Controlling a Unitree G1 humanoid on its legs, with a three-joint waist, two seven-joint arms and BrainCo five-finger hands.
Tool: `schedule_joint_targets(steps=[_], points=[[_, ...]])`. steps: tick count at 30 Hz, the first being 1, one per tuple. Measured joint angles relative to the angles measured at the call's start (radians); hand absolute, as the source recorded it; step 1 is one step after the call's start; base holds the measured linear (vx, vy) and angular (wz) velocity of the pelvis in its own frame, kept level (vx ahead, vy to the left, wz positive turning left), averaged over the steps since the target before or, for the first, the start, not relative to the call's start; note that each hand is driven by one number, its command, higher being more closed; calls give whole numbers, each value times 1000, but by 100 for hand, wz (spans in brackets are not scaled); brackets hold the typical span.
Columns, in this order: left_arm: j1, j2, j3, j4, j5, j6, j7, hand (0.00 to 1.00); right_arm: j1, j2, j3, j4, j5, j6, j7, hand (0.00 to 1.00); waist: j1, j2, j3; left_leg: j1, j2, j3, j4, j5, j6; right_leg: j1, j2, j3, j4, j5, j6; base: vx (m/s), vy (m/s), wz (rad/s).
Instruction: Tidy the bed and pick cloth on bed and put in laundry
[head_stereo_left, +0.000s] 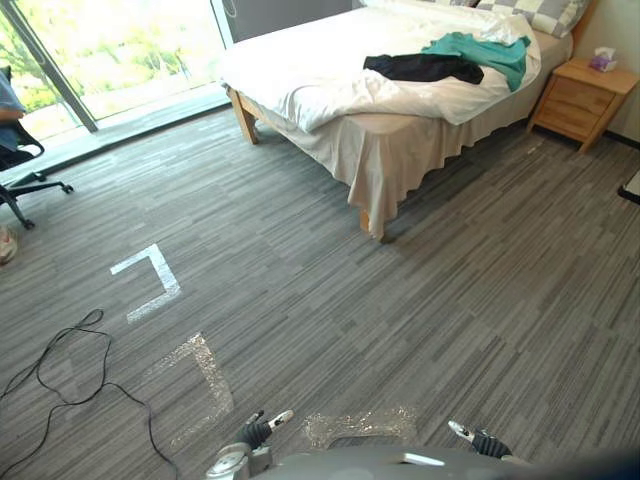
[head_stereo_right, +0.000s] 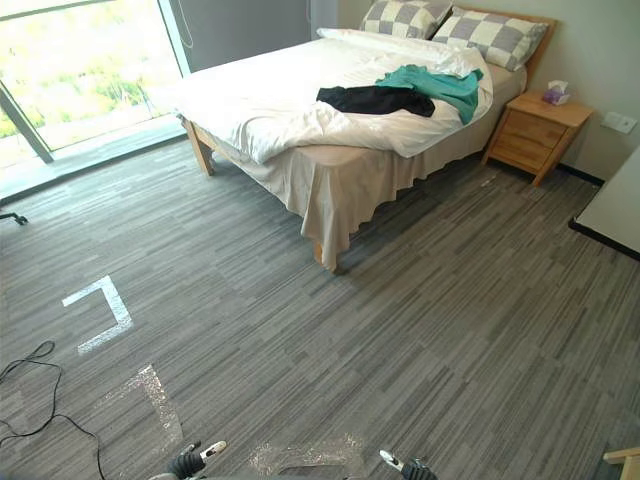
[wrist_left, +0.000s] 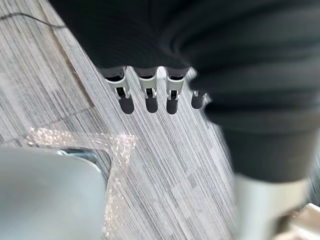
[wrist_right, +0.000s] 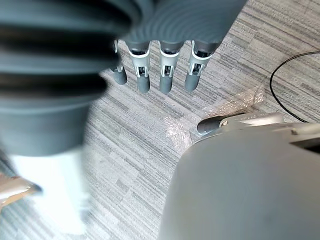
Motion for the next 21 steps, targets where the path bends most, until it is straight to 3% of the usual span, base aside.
schedule_joint_targets(steps=[8, 21], points=[[-35, -48, -11, 1, 3, 2, -23, 0, -27, 11, -1, 2, -1, 7, 0, 0, 1, -11, 4, 25, 3, 3, -29, 3, -3, 11, 4, -13, -11, 0, 0, -31, -26, 1], [-44, -47, -12, 18, 0, 8, -19, 0, -32, 11, -1, 10, -1, 9, 0, 0, 4, -17, 7, 40, 4, 10, -68, 27, 13, 23, 11, -21, -42, 14, -19, -45, -30, 0]])
